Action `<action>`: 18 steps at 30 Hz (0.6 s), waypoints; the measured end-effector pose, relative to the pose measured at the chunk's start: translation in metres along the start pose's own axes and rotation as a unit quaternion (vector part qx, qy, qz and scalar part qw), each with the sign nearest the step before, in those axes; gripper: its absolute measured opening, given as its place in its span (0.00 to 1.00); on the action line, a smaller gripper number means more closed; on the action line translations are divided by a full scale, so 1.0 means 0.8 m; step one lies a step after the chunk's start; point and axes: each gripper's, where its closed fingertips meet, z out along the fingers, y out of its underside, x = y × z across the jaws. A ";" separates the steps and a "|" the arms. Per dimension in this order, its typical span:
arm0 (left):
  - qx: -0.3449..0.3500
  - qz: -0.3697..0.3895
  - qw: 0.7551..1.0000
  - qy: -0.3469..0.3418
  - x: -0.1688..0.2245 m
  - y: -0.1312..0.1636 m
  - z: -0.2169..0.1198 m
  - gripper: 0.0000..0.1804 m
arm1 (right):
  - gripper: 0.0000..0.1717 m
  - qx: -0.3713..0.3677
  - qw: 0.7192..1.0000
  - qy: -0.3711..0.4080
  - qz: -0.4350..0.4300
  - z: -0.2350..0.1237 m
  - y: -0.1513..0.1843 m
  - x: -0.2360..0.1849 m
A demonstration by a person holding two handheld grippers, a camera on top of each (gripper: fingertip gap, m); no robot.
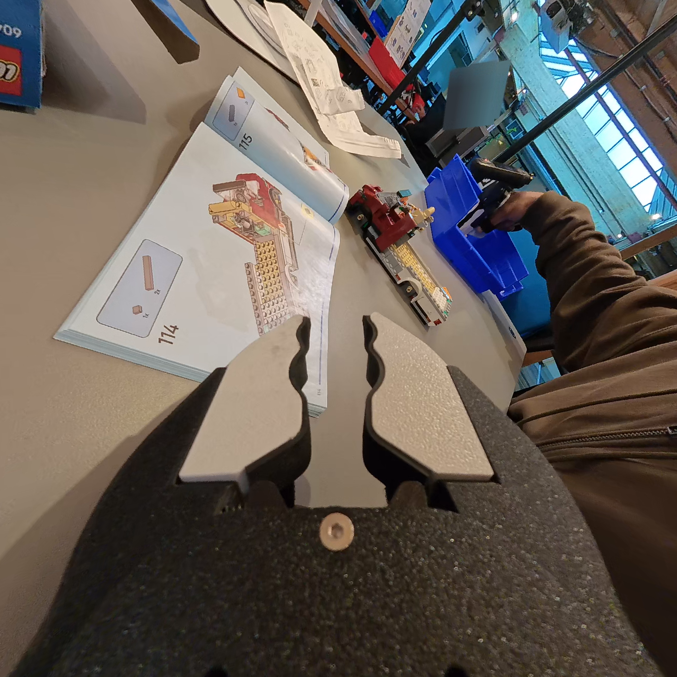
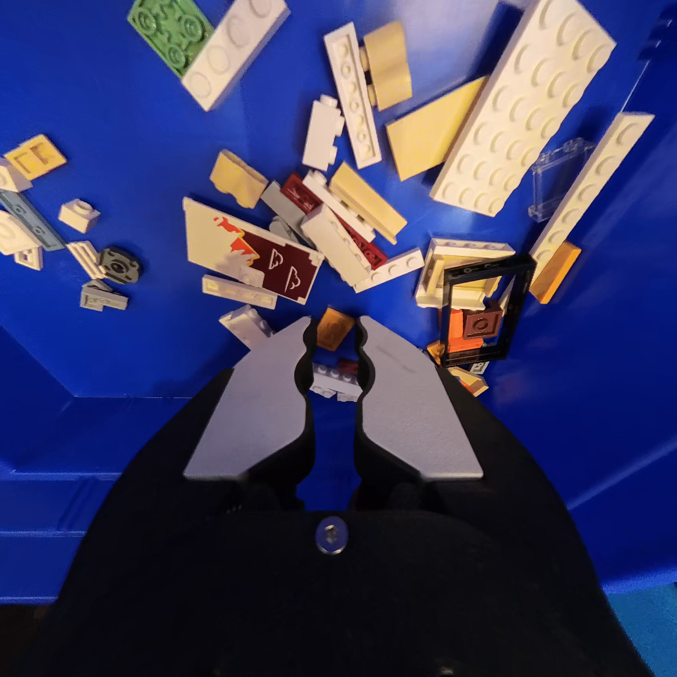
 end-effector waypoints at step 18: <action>0.003 0.002 1.000 0.014 0.004 -0.001 -0.001 0.16 | 0.11 0.155 0.960 0.074 -0.223 -0.113 -0.080 -0.201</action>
